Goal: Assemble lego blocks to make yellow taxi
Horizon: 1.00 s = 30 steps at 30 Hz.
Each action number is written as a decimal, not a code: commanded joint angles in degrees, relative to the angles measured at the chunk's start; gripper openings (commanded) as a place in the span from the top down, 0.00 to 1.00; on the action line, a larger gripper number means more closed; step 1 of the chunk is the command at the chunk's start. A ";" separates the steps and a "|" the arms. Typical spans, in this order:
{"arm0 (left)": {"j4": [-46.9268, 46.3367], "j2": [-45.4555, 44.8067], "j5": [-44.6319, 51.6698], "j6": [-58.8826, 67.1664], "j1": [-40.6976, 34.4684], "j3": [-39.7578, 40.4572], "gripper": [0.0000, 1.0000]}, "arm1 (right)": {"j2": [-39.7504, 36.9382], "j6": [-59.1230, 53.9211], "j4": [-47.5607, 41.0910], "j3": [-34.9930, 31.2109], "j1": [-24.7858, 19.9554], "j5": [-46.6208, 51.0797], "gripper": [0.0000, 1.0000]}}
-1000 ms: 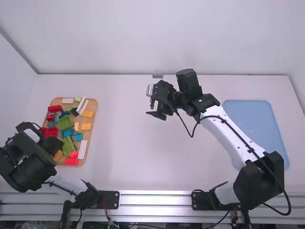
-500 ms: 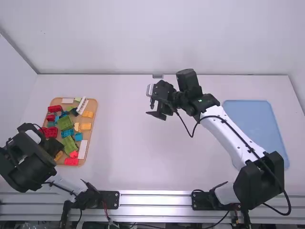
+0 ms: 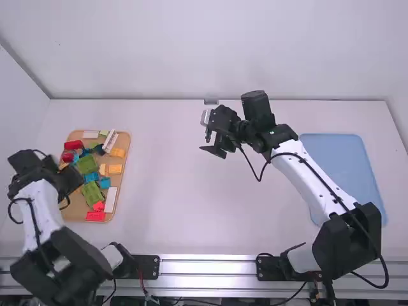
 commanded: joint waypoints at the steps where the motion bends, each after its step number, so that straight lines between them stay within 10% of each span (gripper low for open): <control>1: -1.46 -4.22 10.40 9.20 -7.56 0.52 0.66 | 0.26 0.31 -0.15 1.70 0.11 -0.52 0.01; 7: 0.20 -4.37 7.65 16.55 -35.71 0.90 0.59 | -4.48 0.28 -4.52 1.75 -1.18 -0.44 0.01; 12: 3.56 4.28 -0.04 24.63 -51.39 3.21 0.84 | -9.01 0.28 -9.84 1.73 -5.05 -4.39 0.01; 30: 6.32 38.21 -2.78 54.07 -73.26 15.50 0.84 | -9.49 -0.37 -14.51 -0.92 -15.19 -18.58 0.02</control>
